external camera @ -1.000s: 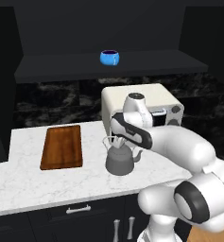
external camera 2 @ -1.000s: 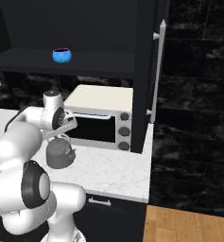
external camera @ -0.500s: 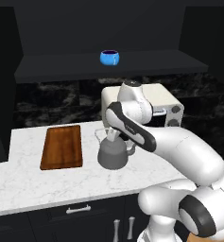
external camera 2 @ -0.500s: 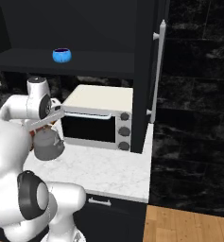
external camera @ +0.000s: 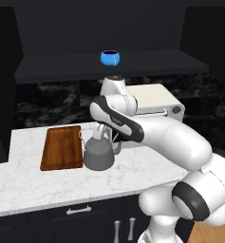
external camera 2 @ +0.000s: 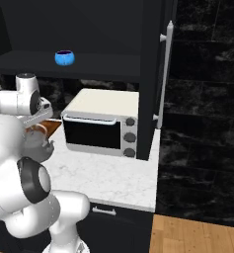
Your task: Pick the kettle from the counter and place it on the tray. Then pick the mug from the cabinet and place it on the tray. Then close the cabinet doors.
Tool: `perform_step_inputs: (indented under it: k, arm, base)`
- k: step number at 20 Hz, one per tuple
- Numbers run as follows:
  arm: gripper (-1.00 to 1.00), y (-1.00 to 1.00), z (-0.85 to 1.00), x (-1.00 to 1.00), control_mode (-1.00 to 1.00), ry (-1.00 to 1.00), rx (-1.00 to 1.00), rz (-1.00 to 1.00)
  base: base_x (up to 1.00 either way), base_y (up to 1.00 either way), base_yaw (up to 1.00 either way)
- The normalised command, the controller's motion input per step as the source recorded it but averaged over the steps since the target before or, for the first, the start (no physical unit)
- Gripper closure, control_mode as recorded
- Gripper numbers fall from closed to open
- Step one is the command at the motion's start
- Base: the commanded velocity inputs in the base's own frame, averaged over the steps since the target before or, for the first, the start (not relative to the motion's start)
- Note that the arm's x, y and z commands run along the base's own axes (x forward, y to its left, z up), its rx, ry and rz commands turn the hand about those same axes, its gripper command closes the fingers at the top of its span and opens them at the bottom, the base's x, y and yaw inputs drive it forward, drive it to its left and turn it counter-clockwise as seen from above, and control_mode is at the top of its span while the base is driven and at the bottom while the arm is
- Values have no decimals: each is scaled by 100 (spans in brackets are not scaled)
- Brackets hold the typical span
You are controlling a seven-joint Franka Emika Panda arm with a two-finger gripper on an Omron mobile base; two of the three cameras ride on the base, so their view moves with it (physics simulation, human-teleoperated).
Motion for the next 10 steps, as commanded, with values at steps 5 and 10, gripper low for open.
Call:
perform_step_inputs:
  k: [5, 10]
  arm:
    - [100, 57, -13, 29, -100, -1, 0, -3]
    - [100, 61, -7, 28, -100, -15, 0, -6]
  base:
    - [0, 0, 0]
    - [0, 0, 0]
